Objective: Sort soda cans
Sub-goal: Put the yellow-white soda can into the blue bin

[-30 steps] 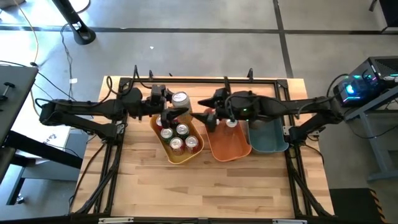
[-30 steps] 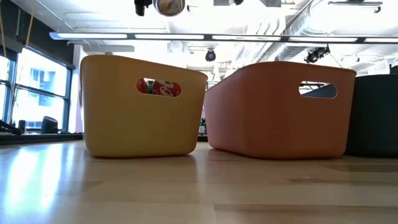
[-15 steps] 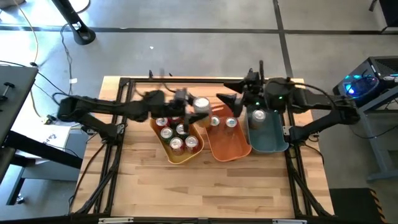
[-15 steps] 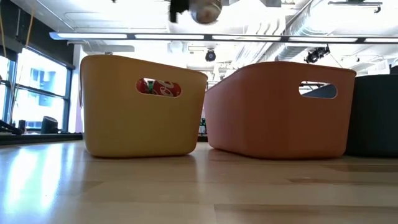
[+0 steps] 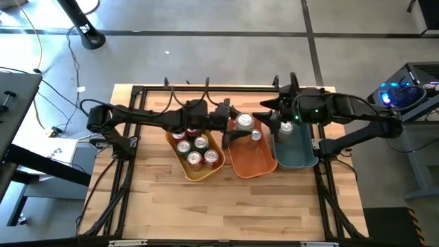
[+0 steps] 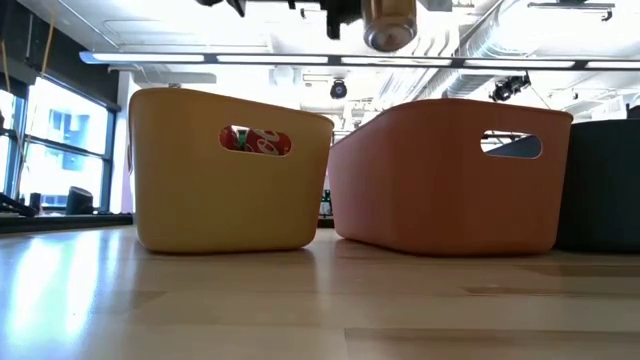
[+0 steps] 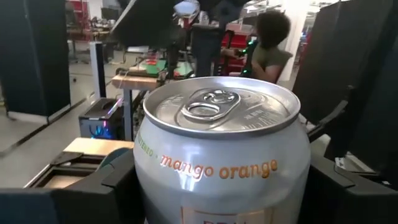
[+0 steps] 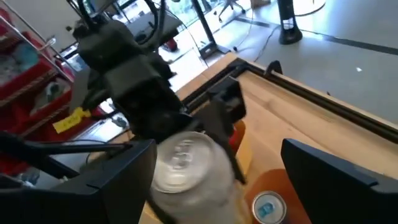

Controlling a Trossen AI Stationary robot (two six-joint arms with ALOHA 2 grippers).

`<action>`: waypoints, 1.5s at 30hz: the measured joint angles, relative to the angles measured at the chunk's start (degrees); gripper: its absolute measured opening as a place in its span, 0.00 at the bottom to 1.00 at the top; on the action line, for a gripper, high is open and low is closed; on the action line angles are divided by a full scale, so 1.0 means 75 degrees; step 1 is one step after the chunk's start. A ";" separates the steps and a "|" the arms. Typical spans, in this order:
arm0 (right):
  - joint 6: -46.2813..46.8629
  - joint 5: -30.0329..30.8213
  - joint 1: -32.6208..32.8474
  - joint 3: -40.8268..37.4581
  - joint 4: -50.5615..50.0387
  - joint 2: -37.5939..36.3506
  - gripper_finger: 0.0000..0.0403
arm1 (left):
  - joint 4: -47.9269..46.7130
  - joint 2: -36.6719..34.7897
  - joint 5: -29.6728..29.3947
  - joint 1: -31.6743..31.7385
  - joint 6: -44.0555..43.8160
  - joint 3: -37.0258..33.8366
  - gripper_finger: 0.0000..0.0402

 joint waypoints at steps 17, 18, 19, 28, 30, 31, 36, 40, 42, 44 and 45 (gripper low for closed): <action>0.1588 0.0302 -0.0406 0.0003 -0.1595 0.1306 0.84 | -0.0693 0.0791 -0.0634 0.0105 0.0673 0.0274 0.68; 0.1600 0.0310 -0.0429 0.0003 -0.1536 0.1353 0.84 | -0.0742 0.0790 -0.0638 0.0133 0.0730 0.0274 0.68; 0.1596 0.0194 -0.0454 0.0003 -0.1424 0.1367 0.84 | -0.0822 0.0776 -0.0637 0.0147 0.0762 0.0275 0.68; 0.2249 -0.0324 -0.0458 0.0002 -0.1415 0.1813 0.84 | -0.0924 0.0848 -0.0687 0.0228 0.0819 0.0277 0.68; 0.2346 -0.0408 -0.0458 0.0006 -0.1416 0.1926 0.84 | -0.0958 0.0846 -0.0699 0.0231 0.0946 0.0277 0.68; 0.2393 -0.0448 -0.0463 0.0006 -0.1424 0.1974 0.84 | -0.1009 0.0852 -0.0763 0.0228 0.0977 0.0277 0.68; 0.2546 -0.0385 -0.0460 0.0006 -0.1418 0.2110 0.84 | -0.1086 0.0855 -0.0827 0.0204 0.1012 0.0268 0.68; 0.2556 -0.0345 -0.0463 0.0006 -0.1406 0.2113 0.84 | -0.1091 0.0855 -0.0830 0.0182 0.1028 0.0268 0.68; 0.2569 -0.0353 -0.0463 0.0006 -0.1420 0.2116 0.82 | -0.1066 0.0855 -0.0824 0.0179 0.1028 0.0268 0.68; 0.2553 -0.0311 -0.0460 0.0008 -0.1457 0.2119 0.77 | -0.1024 0.0855 -0.0845 0.0179 0.1029 0.0268 0.68; 0.2510 -0.0257 -0.0460 0.0009 -0.1479 0.2121 0.72 | -0.1012 0.0861 -0.0855 0.0180 0.1036 0.0268 0.68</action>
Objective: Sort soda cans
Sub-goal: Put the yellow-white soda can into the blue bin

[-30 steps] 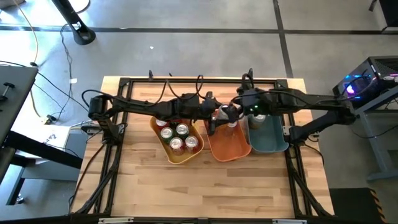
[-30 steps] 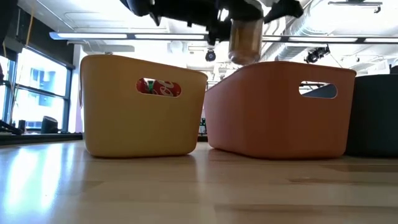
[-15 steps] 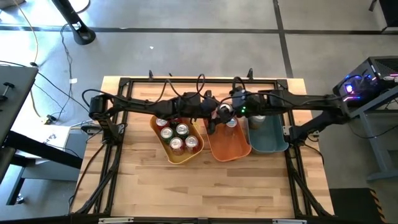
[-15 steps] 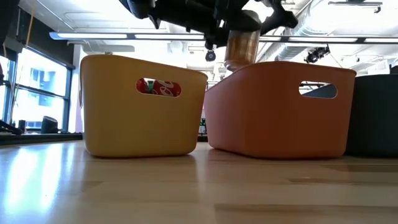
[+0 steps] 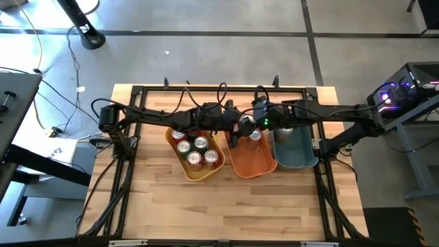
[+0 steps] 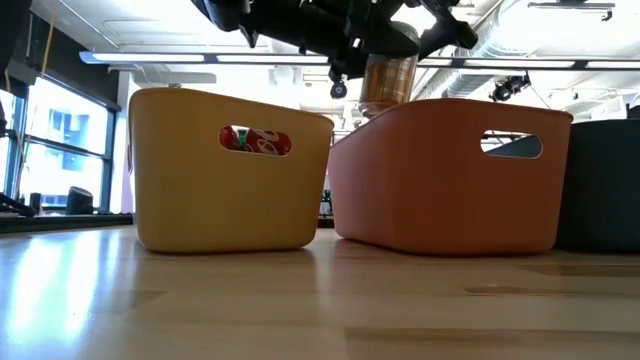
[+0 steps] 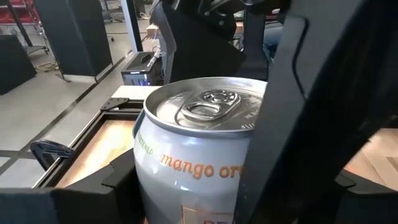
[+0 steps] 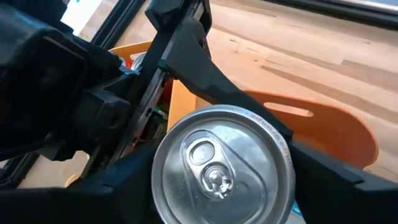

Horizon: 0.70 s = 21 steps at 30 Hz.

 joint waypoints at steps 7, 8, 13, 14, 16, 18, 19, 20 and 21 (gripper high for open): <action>-0.0157 -0.0042 -0.0005 0.0017 -0.0262 0.0007 0.68 | -0.0072 0.0000 -0.0028 -0.0022 -0.0043 0.0000 0.68; -0.0207 -0.0052 -0.0018 0.0017 -0.0290 -0.0029 0.68 | -0.0071 0.0000 -0.0029 -0.0022 -0.0065 0.0000 0.68; -0.1117 -0.0086 -0.0259 -0.0057 -0.1201 -0.0519 0.68 | -0.0339 -0.0187 0.0197 -0.0016 -0.0423 0.0155 0.94; -0.1120 -0.0054 -0.0343 -0.0067 -0.1306 -0.0668 0.68 | -0.0541 -0.0251 0.0199 -0.0027 -0.0463 0.0285 0.95; -0.1036 0.0285 -0.0464 -0.0011 -0.1284 -0.0937 0.68 | -0.1142 -0.0286 0.0213 -0.0028 -0.0489 0.0544 0.91; -0.1029 0.0442 -0.0557 -0.0010 -0.2032 -0.1232 0.68 | -0.1837 -0.0321 0.0205 -0.0027 -0.0470 0.0785 0.87; -0.1024 0.0443 -0.0557 -0.0032 -0.2488 -0.1421 0.68 | -0.2151 -0.0370 0.0224 -0.0020 -0.0453 0.0951 0.85; -0.0998 0.0494 -0.0553 -0.0044 -0.2672 -0.1568 0.68 | -0.2425 -0.0475 0.0288 -0.0002 -0.0433 0.1093 0.84; -0.0913 0.0567 -0.0551 -0.0037 -0.2696 -0.1699 0.68 | -0.2703 -0.0617 0.0392 0.0009 -0.0431 0.1198 0.84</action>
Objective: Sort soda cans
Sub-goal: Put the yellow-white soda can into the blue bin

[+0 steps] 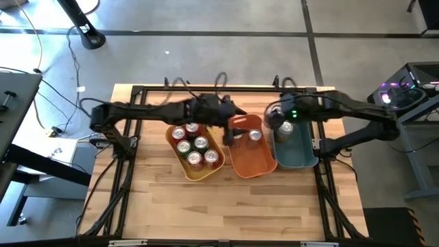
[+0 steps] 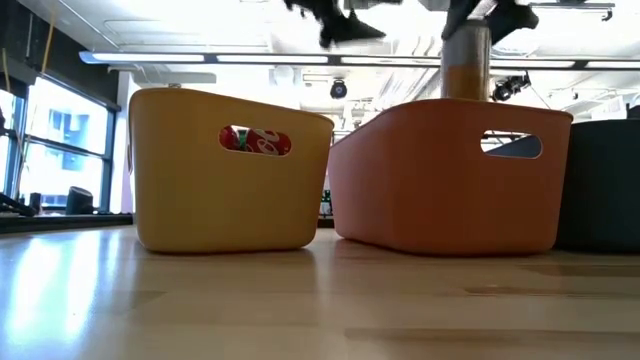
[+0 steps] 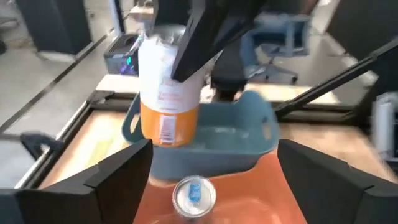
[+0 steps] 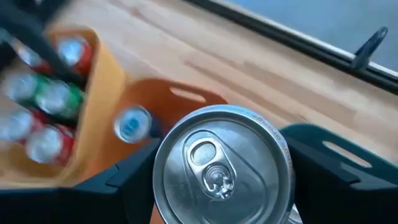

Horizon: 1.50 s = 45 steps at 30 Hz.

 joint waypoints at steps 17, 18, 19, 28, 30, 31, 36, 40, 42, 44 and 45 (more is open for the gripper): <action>0.3646 -0.0204 0.2559 -0.2165 -0.1730 -0.1418 0.68 | 0.0896 -0.3733 -0.0642 0.0339 -0.2052 -0.3442 0.83; 0.3864 -0.0247 0.2698 -0.2533 -0.1446 -0.1529 0.68 | 0.0976 -0.3981 -0.0941 0.0293 -0.2140 -0.3553 0.83; 0.4066 -0.0281 0.2810 -0.2865 -0.1244 -0.1636 0.68 | 0.0896 -0.4204 -0.1240 0.0248 -0.2174 -0.3650 0.83; 0.4642 0.0518 0.2953 -0.5144 0.0461 -0.2126 0.68 | 0.0403 -0.5338 -0.2483 0.0155 -0.1663 -0.3783 0.83; 0.4688 0.0607 0.2898 -0.5390 0.0930 -0.2116 0.68 | 0.0205 -0.5436 -0.2571 0.0158 -0.1663 -0.3789 0.83; 0.4683 0.0627 0.2881 -0.5500 0.1072 -0.2112 0.68 | 0.0159 -0.5488 -0.2586 0.0158 -0.1703 -0.3791 0.83; 0.4609 0.0609 0.2850 -0.5678 0.1416 -0.2107 0.68 | -0.0230 -0.5699 -0.2762 0.0155 -0.1997 -0.3785 0.83; 0.4125 0.0452 0.2850 -0.5619 0.1341 -0.2104 0.68 | -0.0485 -0.5836 -0.2965 0.0158 -0.2184 -0.3785 0.83; 0.4082 0.0450 0.2850 -0.5570 0.1342 -0.2104 0.70 | -0.0501 -0.5901 -0.2967 0.0149 -0.2189 -0.3785 0.83; 0.4146 0.0415 0.2800 -0.5528 0.1184 -0.2104 0.82 | -0.0582 -0.5958 -0.2967 0.0135 -0.2188 -0.3785 0.83; 0.4277 0.0404 0.2763 -0.5500 0.1102 -0.2106 0.88 | -0.0589 -0.5986 -0.2966 0.0135 -0.2189 -0.3785 0.83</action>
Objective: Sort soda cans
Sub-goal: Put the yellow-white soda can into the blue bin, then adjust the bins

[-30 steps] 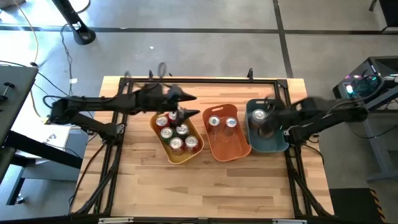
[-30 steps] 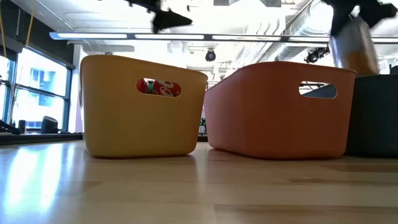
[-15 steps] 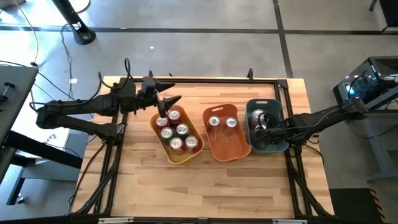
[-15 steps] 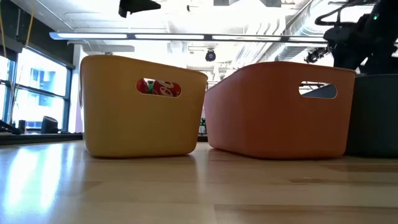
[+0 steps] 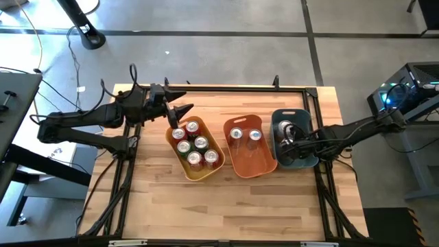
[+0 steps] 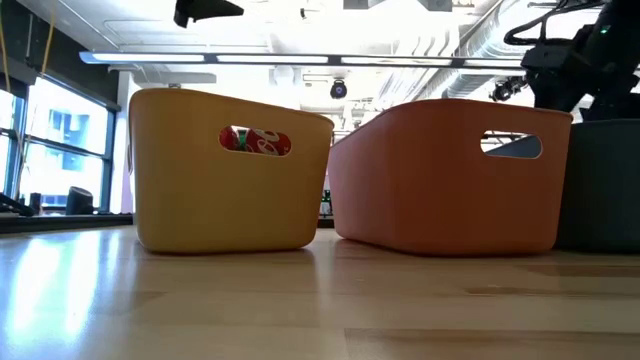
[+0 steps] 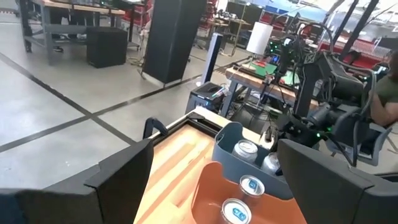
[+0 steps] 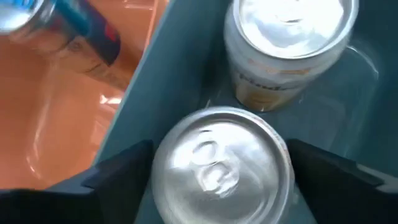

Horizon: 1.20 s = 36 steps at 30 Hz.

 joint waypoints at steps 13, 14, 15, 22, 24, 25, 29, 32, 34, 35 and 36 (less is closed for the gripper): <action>0.0332 -0.0449 -0.0114 0.0008 -0.0102 -0.0001 0.89 | -0.0224 -0.0149 -0.0010 0.0003 0.0003 0.0000 0.83; 0.0348 -0.0446 -0.0114 0.0008 -0.0107 -0.0001 0.89 | -0.0225 -0.0153 -0.0010 0.0003 0.0003 0.0000 0.83; 0.0369 -0.0439 -0.0114 0.0008 -0.0113 -0.0001 0.89 | -0.0232 -0.0165 -0.0010 0.0003 0.0004 0.0000 0.83; 0.0491 -0.0444 -0.0114 0.0477 -0.0989 -0.0024 0.89 | -0.0403 -0.0444 -0.0008 0.0003 0.0298 0.0092 0.83; 0.0475 -0.0192 -0.0114 0.0935 -0.1839 -0.0024 0.89 | -0.0630 -0.0617 -0.0141 0.0029 0.0457 0.0298 0.83; 0.0465 0.0012 -0.0114 0.1192 -0.2201 -0.0027 0.89 | -0.0777 -0.0707 -0.0245 0.0052 0.0538 0.0408 0.83; 0.0473 0.0890 -0.0114 0.2212 -0.3394 -0.0030 0.89 | -0.1094 -0.0970 -0.0327 0.0106 0.0529 0.0540 0.83; 0.0463 0.1455 -0.0114 0.2814 -0.3648 -0.0030 0.89 | -0.1083 -0.1128 -0.0079 0.0068 0.0166 0.0212 0.83; 0.0439 0.1747 -0.0114 0.3174 -0.3652 -0.0030 0.89 | -0.0898 -0.1236 0.0019 -0.0074 -0.0365 -0.0319 0.83; 0.0345 0.1836 -0.0114 0.3326 -0.3618 -0.0030 0.89 | -0.0662 -0.1309 0.0031 -0.0193 -0.0670 -0.0697 0.83; 0.0237 0.1901 -0.0115 0.3459 -0.3544 -0.0030 0.89 | -0.0355 -0.1373 0.0064 -0.0345 -0.0975 -0.1095 0.82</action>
